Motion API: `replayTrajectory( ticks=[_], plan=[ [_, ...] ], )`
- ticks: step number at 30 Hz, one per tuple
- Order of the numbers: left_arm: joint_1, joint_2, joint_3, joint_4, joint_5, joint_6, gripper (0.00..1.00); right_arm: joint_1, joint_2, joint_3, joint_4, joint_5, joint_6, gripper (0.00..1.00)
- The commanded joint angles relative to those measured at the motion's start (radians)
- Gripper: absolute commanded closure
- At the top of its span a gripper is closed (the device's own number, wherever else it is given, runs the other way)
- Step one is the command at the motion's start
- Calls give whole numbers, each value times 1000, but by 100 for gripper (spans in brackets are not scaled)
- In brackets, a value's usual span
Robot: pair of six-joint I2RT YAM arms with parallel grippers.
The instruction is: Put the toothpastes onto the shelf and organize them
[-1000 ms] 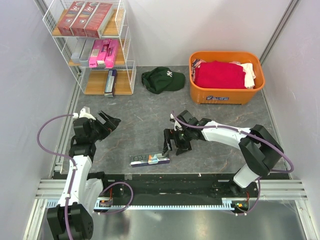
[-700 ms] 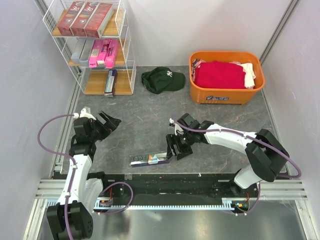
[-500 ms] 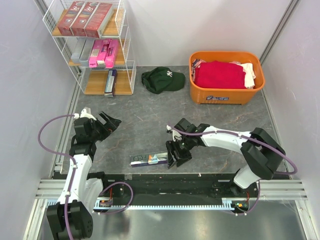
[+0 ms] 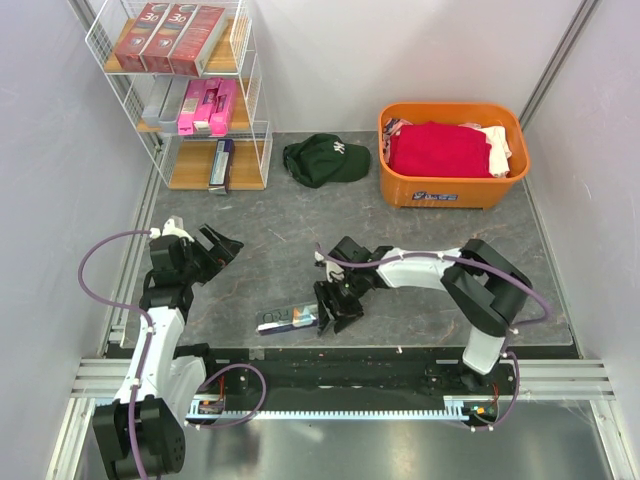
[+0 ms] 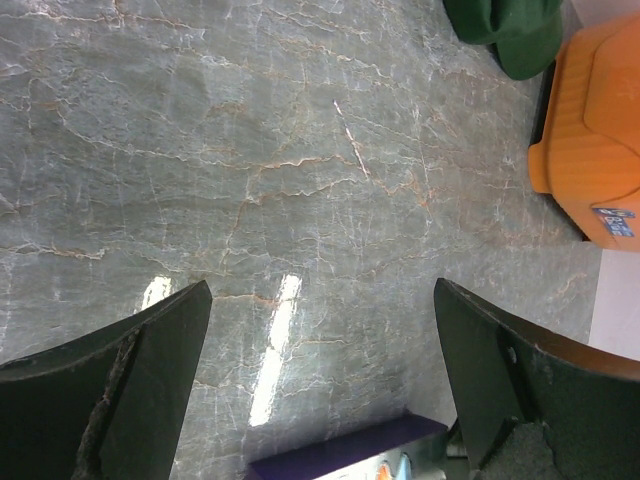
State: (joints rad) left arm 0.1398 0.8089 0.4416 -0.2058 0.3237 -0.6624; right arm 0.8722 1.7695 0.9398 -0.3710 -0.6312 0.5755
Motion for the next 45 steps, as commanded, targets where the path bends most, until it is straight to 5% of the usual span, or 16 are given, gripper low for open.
replayTrajectory(
  ticks=[1,11,26,30,45],
  plan=[
    [-2,6,9,31,18,44,0,-22,71,138,72,36,3,35],
    [-2,3,2,25,14,47,0,-160,172,276,342,-45,172,34],
    [-2,-43,-14,3,20,49,0,-139,-4,320,-81,303,-20,17],
    [-2,-62,-26,-1,21,49,0,-137,-41,285,-91,272,7,2],
    [-2,-70,-46,6,23,49,0,-4,42,286,17,191,127,2]
  ],
)
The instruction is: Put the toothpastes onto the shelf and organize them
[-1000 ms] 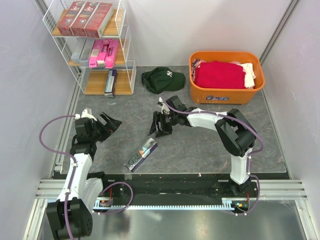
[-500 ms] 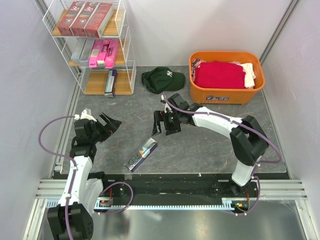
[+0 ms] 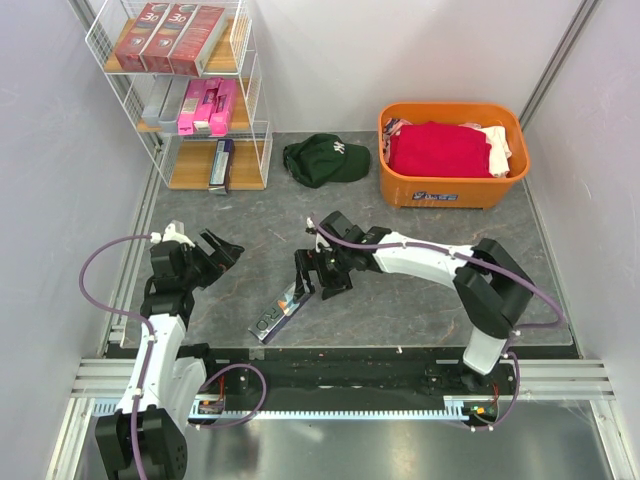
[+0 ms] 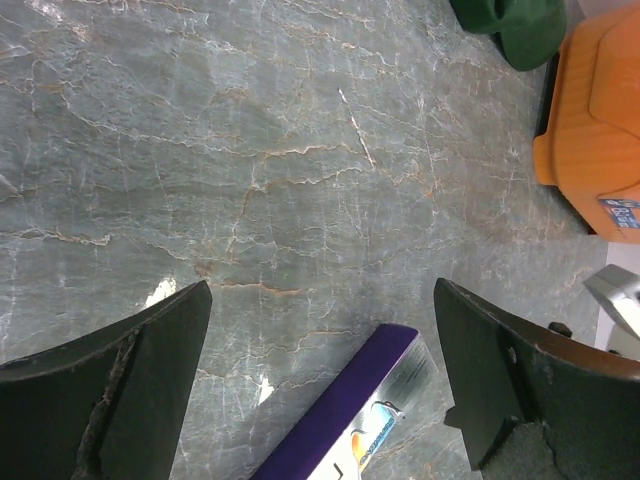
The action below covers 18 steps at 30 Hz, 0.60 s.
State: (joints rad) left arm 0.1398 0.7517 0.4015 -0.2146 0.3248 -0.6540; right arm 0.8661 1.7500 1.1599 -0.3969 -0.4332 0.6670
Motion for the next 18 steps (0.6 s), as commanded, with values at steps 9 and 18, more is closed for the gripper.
replayTrajectory(
  ticks=[9,18],
  plan=[
    [-3,-12,0,15,11,42,0,4,270,290,38,2,36,2],
    [-2,-3,2,15,8,45,0,16,365,444,-35,65,-7,2]
  ],
)
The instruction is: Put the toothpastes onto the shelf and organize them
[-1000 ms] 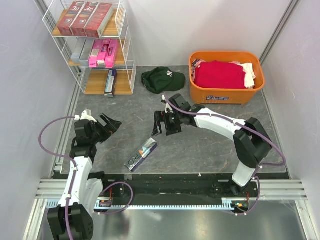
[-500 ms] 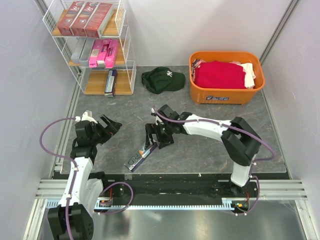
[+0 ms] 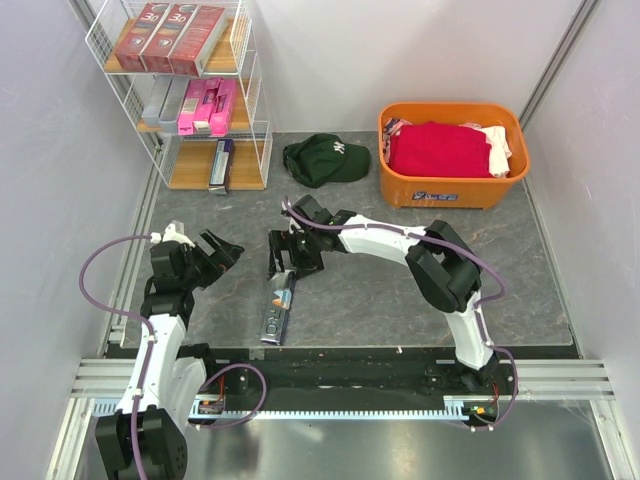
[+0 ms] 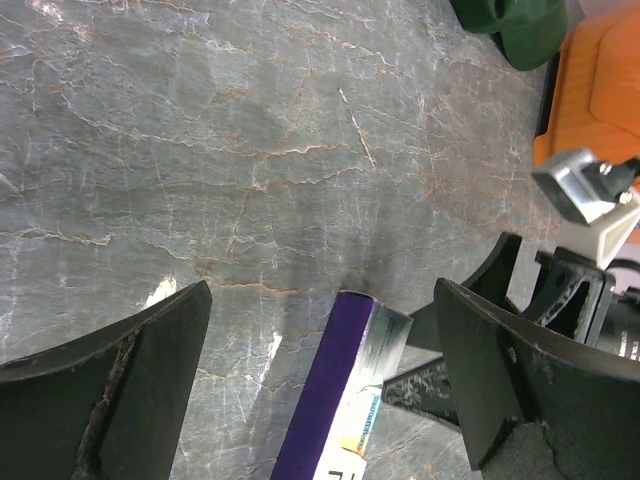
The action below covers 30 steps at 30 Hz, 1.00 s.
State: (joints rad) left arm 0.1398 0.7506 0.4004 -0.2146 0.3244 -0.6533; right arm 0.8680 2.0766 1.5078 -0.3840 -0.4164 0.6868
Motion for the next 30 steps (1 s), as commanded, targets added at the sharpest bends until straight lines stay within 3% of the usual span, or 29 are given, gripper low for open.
replayTrajectory(
  ticks=[1,9,19,20,23,25,30],
  plan=[
    [-2,-2,3,15,5,44,0,20,46,115,-67,62,-41,2],
    [-3,6,5,15,2,47,0,95,108,252,-276,330,-171,2],
    [-2,12,6,14,15,46,0,181,185,318,-374,456,-221,6],
    [-2,10,8,15,18,47,0,183,192,316,-372,458,-219,15],
    [-2,3,17,8,22,44,0,183,206,324,-369,456,-221,26],
    [-2,-2,32,-2,24,44,0,181,209,334,-369,453,-217,40],
    [-2,-20,64,-26,31,41,0,155,188,341,-355,439,-211,55]
  ],
)
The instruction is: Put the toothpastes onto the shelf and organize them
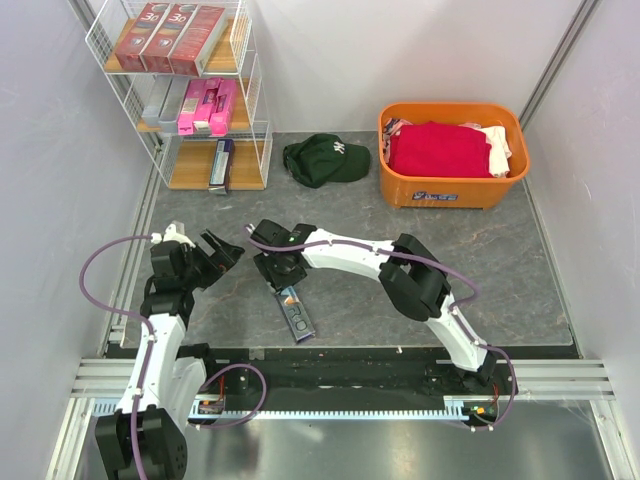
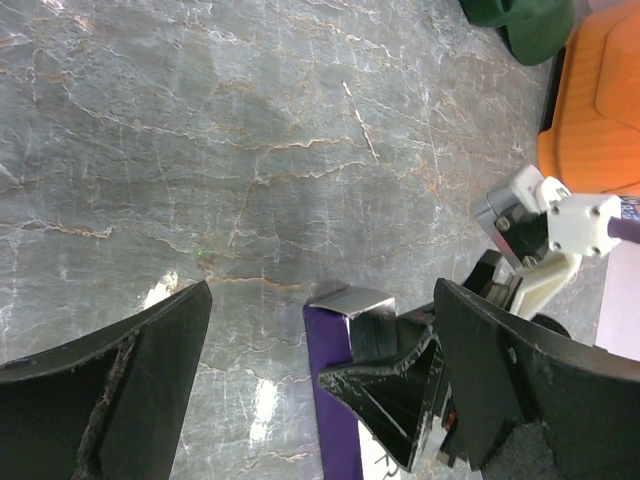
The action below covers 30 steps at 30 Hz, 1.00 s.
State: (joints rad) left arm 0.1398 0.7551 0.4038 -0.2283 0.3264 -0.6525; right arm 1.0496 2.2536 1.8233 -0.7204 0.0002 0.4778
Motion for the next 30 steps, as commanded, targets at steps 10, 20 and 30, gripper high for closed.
replayTrajectory(
  ticks=[10,20,30],
  plan=[
    [-2,-33,139,23,157,44,0,-213,-237,-77,142,-48,71,57],
    [-100,26,254,168,223,-12,0,-467,-560,-370,547,-155,352,57],
    [-472,216,389,279,82,8,0,-589,-870,-608,766,-6,528,57]
  ],
)
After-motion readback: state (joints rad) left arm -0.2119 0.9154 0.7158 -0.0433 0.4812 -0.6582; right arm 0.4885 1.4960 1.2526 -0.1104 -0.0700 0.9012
